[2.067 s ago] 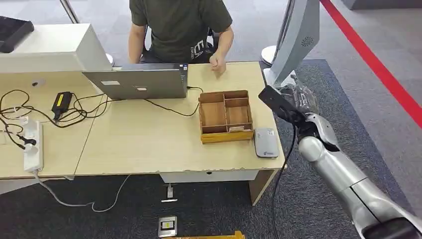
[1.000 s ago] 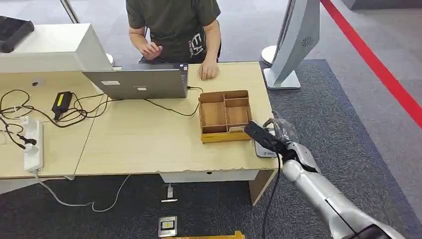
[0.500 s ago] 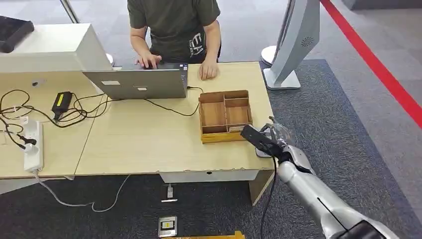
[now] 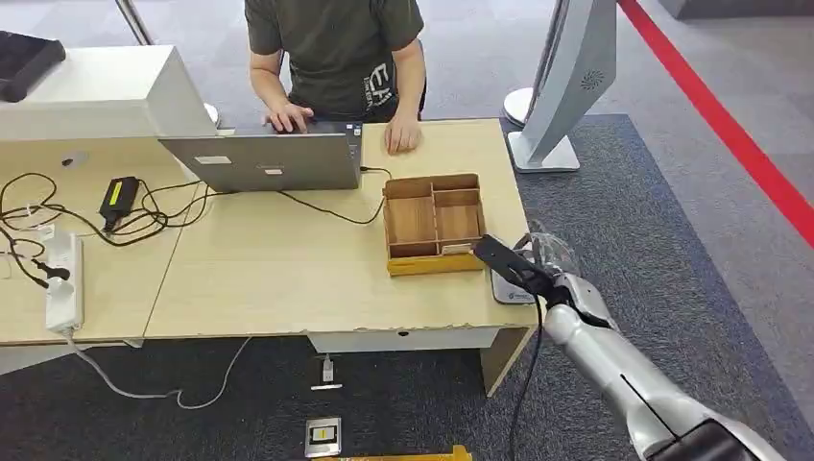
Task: Pass the card to the sensor for recognition and then transmit it.
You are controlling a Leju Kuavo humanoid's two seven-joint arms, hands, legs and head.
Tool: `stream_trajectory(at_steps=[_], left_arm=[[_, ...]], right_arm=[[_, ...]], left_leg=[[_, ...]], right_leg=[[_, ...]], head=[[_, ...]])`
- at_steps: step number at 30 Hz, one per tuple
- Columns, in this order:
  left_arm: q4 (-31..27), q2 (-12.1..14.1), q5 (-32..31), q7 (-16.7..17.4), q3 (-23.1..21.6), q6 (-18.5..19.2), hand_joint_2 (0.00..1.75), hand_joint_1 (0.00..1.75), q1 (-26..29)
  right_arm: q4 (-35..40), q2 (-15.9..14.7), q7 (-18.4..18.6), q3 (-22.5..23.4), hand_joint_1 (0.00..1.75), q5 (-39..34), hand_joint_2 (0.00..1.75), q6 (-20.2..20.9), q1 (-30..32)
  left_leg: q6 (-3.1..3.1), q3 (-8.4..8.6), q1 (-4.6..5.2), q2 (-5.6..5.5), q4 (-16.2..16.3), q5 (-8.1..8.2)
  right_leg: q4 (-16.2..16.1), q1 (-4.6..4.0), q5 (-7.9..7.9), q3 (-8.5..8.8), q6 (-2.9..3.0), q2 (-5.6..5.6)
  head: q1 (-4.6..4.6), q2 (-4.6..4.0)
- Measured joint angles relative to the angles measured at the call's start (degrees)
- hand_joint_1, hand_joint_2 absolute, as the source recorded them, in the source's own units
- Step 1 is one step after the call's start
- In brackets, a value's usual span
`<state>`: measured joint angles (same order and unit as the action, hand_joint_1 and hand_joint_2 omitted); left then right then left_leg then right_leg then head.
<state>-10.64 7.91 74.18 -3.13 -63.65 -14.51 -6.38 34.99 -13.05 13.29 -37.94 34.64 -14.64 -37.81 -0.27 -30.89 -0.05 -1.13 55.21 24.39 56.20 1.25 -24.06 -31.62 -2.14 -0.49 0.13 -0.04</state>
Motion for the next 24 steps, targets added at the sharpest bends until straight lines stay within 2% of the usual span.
stream_trajectory(at_steps=[7,20,24], left_arm=[[0.02,0.04,0.02,-0.33,0.02,0.11,0.0,0.0,0.02],[0.02,0.31,0.55,-1.03,0.15,0.07,0.0,0.0,0.04],[0.02,0.28,0.63,0.02,0.15,-0.11,0.0,0.0,0.04]], right_arm=[[-0.04,0.0,-0.94,0.04,1.75,-0.02,1.75,-0.63,1.41],[-0.33,0.07,-0.54,0.33,1.75,2.27,1.75,-0.5,1.35],[-0.63,0.24,-0.15,0.31,1.75,3.5,1.75,-0.59,1.16]], left_leg=[[0.0,0.0,0.0,0.01,0.0,0.0],[0.0,0.0,0.0,0.0,0.0,0.0],[0.0,0.0,0.0,0.0,0.0,0.0]], right_leg=[[0.0,0.0,0.0,0.0,0.0,0.0],[0.0,0.0,0.01,0.02,0.01,0.0],[0.01,0.0,0.01,0.02,0.01,0.0]], head=[[0.0,0.0],[0.0,0.0],[0.0,0.0]])
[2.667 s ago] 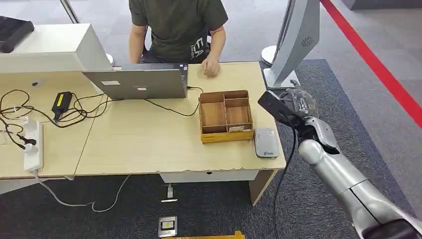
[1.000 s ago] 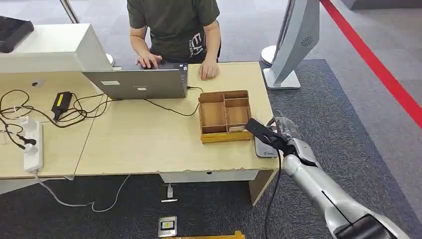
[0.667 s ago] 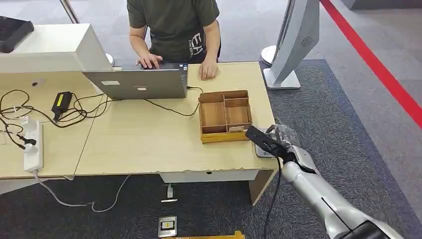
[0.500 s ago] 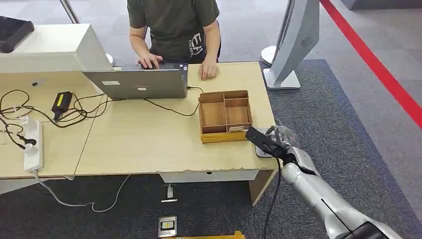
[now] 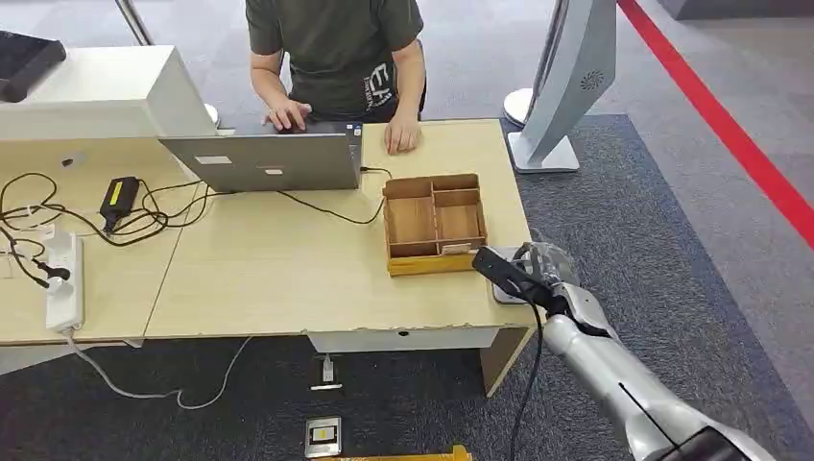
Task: Pass the card to the sensor for recognition and then transmit it.
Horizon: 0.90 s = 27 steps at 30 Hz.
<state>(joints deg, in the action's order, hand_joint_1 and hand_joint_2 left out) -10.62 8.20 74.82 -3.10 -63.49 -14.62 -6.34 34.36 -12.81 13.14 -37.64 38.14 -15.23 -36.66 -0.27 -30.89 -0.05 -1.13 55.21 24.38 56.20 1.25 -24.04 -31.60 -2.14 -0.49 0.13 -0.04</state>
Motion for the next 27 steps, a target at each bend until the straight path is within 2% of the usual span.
stream_trajectory(at_steps=[4,7,12,18,22,27], left_arm=[[0.0,0.02,-0.07,0.0,0.0,-0.26,0.0,0.0,0.04],[0.0,0.04,-0.46,0.0,0.0,-0.18,0.0,0.0,0.04],[0.0,0.17,-1.29,-0.39,-0.02,0.54,0.0,0.0,0.03],[0.0,0.24,-3.04,-1.36,-0.2,1.6,0.0,0.0,0.0],[0.0,0.31,-3.65,-1.6,-0.55,2.16,0.0,0.0,-0.01],[0.0,0.17,-3.65,-1.84,-0.74,2.42,0.0,0.0,-0.13]], right_arm=[[-0.2,0.0,0.13,0.0,1.75,1.18,1.75,0.0,-1.06],[0.96,-0.18,1.77,0.04,1.75,2.19,1.75,1.11,-2.63],[6.68,-0.28,5.83,0.09,1.75,5.68,1.75,4.15,-5.49],[14.19,-0.11,8.57,0.02,1.75,9.58,1.75,7.74,-8.55],[18.97,0.72,9.86,-0.26,1.75,11.5,1.75,11.54,-10.41],[20.63,3.52,9.24,-1.49,1.75,12.4,1.75,12.28,-13.58]], left_leg=[[0.0,-0.01,0.0,0.01,0.0,0.0],[0.01,-0.01,0.0,0.01,0.0,-0.02],[0.02,0.03,0.01,0.05,0.0,-0.03],[0.04,0.01,0.0,0.03,0.0,-0.04],[0.04,0.0,0.0,0.05,0.0,-0.04],[0.05,0.0,-0.01,0.04,0.0,-0.05]], right_leg=[[0.0,0.01,0.03,-0.01,0.0,0.0],[0.01,0.01,0.05,0.0,0.0,0.0],[0.01,0.0,0.06,-0.01,0.0,-0.04],[0.03,-0.02,0.06,-0.01,0.0,-0.04],[0.04,-0.02,0.06,-0.01,0.0,-0.04],[0.04,-0.07,0.06,-0.02,0.0,-0.05]], head=[[0.0,0.0],[0.0,0.0],[0.02,0.0],[0.0,0.0],[0.0,0.0],[0.0,0.0]])
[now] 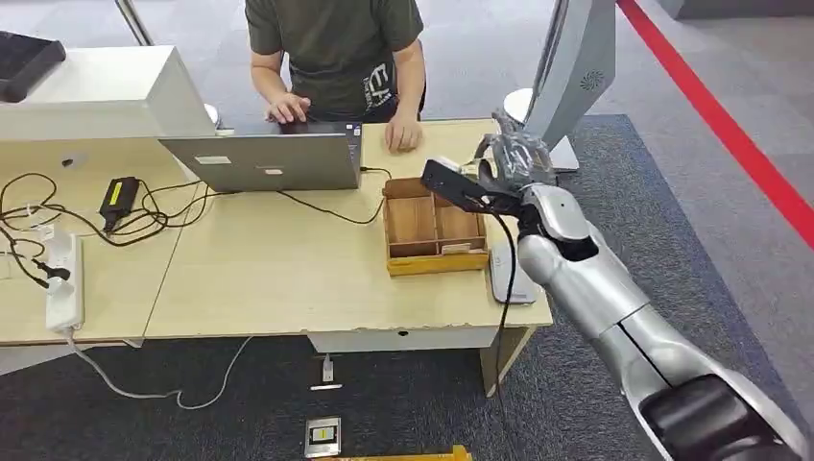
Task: Pass the card to the sensor for recognition and then transmit it.
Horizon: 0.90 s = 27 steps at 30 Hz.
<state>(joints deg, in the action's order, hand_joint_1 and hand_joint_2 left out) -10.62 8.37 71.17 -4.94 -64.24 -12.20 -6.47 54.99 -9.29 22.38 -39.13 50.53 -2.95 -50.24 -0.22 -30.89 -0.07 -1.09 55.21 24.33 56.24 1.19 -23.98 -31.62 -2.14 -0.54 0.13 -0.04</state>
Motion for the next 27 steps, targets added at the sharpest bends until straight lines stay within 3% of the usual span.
stream_trajectory(at_steps=[7,13,27], left_arm=[[0.0,-0.09,1.2,1.88,-0.11,-1.09,0.0,0.0,-0.1],[0.0,-0.09,2.49,0.52,-0.09,-1.14,0.0,0.0,-0.06],[0.02,-0.13,3.32,2.27,-0.09,-1.51,0.0,0.0,-0.05]], right_arm=[[-1.94,4.41,-2.91,-1.88,1.75,-1.6,1.75,-2.23,-3.13],[-5.16,7.37,-3.45,-3.02,1.75,-2.4,1.75,-4.13,-3.65],[-11.7,10.58,-4.98,-4.33,1.75,-2.36,1.75,-5.42,-5.58]], left_leg=[[0.0,-0.01,-0.02,-0.02,0.0,0.0],[0.01,-0.02,-0.02,-0.01,0.0,0.0],[0.01,-0.01,-0.02,0.0,0.0,0.0]], right_leg=[[0.0,-0.02,0.0,0.0,0.01,0.0],[-0.01,-0.02,-0.01,0.0,0.01,0.0],[-0.01,-0.03,0.0,-0.01,0.01,0.0]], head=[[0.0,0.0],[-0.02,0.0],[0.0,0.0]])
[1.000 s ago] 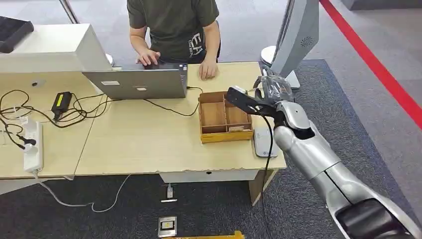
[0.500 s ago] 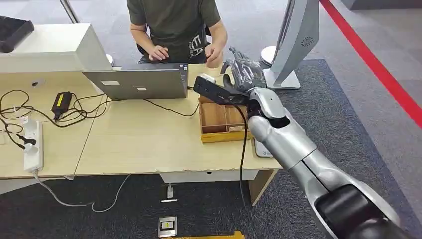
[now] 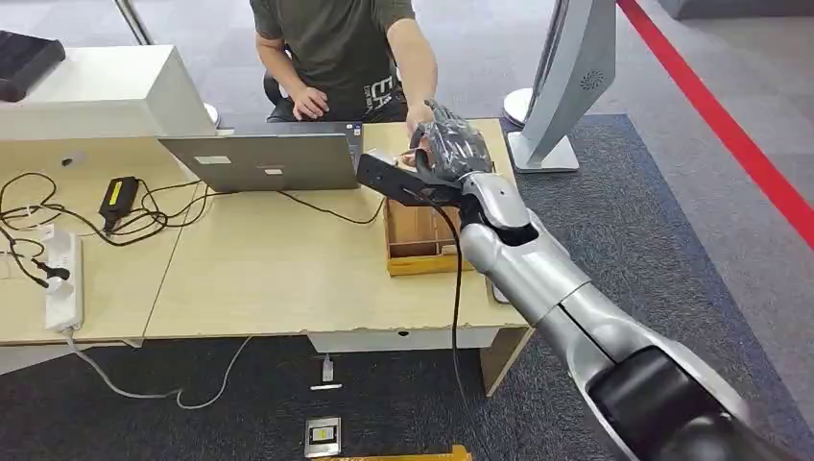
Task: Pass the card to the sensor for recognition and then transmit it.
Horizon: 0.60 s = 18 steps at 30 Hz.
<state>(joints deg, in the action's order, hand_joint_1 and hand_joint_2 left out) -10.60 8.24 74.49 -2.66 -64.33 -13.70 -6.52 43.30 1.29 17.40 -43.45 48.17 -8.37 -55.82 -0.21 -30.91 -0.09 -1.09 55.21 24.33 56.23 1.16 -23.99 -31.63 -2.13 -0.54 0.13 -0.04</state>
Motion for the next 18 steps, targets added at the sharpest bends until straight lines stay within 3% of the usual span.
stream_trajectory(at_steps=[12,13,14,18], left_arm=[[0.0,-0.68,0.55,3.13,0.0,-1.53,0.0,0.0,0.03],[0.0,-0.7,0.68,3.45,0.0,-1.75,0.0,0.0,0.02],[0.0,-0.77,0.77,3.67,0.0,-1.86,0.0,0.0,0.02],[0.0,-0.85,0.94,3.67,0.09,-2.58,0.0,0.0,0.06]], right_arm=[[-2.75,1.16,-0.02,-0.11,1.75,1.25,1.75,-0.87,-0.35],[-2.88,1.22,-0.02,-0.13,0.14,1.51,1.75,-0.9,-0.35],[-3.06,1.29,0.0,-0.15,0.0,1.68,0.0,-1.03,-0.34],[-3.32,1.33,-1.35,-0.22,0.0,2.8,0.0,-4.4,-0.06]], left_leg=[[0.0,0.0,0.0,0.0,0.0,0.0],[0.0,0.0,0.0,0.0,0.0,0.0],[0.0,0.0,0.0,0.01,0.0,0.0],[0.0,0.0,0.0,0.01,0.0,0.0]], right_leg=[[-0.01,0.0,0.0,0.0,0.0,0.0],[-0.01,0.0,0.0,0.0,0.0,0.0],[-0.01,0.0,0.0,-0.01,0.0,0.0],[-0.02,0.0,0.0,-0.03,0.0,0.0]], head=[[0.0,0.0],[-0.02,0.0],[0.0,0.0],[0.0,0.0]])
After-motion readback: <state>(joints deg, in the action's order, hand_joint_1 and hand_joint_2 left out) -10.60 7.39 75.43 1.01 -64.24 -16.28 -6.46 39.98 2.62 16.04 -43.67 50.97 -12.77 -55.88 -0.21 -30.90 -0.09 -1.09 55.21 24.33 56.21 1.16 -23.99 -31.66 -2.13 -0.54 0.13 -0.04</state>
